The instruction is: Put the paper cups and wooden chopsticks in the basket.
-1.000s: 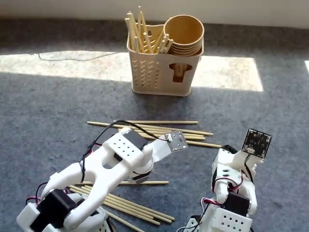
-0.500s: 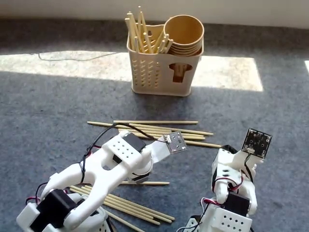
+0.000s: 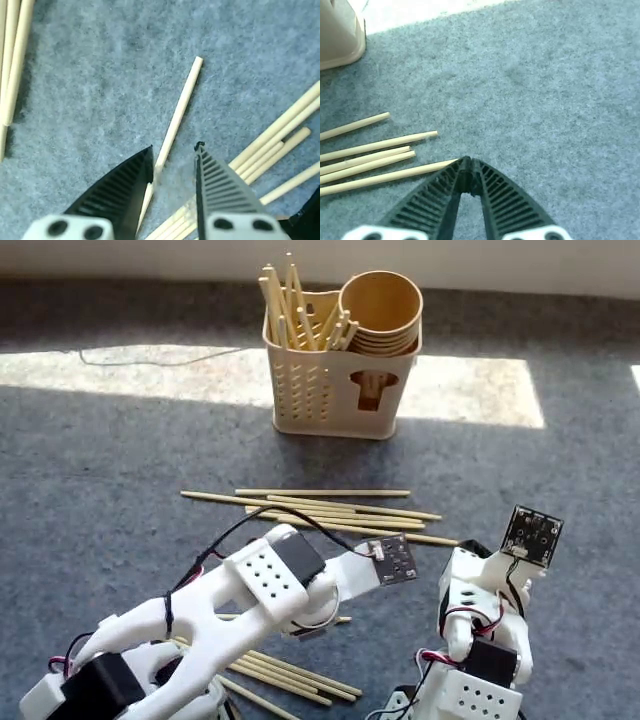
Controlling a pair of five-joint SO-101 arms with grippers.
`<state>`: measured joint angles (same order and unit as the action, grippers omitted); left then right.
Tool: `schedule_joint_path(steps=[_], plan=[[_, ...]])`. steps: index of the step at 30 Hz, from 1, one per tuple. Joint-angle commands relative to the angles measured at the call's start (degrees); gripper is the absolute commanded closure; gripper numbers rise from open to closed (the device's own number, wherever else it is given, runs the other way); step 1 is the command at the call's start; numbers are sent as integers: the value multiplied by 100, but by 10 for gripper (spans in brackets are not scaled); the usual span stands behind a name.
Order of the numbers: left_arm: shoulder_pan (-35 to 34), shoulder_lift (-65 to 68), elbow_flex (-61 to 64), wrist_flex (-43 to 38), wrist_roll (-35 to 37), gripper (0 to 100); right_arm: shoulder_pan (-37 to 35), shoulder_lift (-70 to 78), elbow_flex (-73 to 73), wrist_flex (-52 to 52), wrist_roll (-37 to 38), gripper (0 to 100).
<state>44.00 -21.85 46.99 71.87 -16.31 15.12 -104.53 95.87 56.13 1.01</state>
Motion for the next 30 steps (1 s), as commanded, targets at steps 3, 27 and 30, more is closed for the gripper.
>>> schedule_joint_path(steps=[3,27,30], plan=[[-295,664,145,-747,79,857,66,-66,681,-136,-18,992],[-664,848,-1393,396,-1011,994,66,-66,681,-136,-18,992],[-963,655,-1789,659,-1178,994,66,-66,681,-136,-18,992]])
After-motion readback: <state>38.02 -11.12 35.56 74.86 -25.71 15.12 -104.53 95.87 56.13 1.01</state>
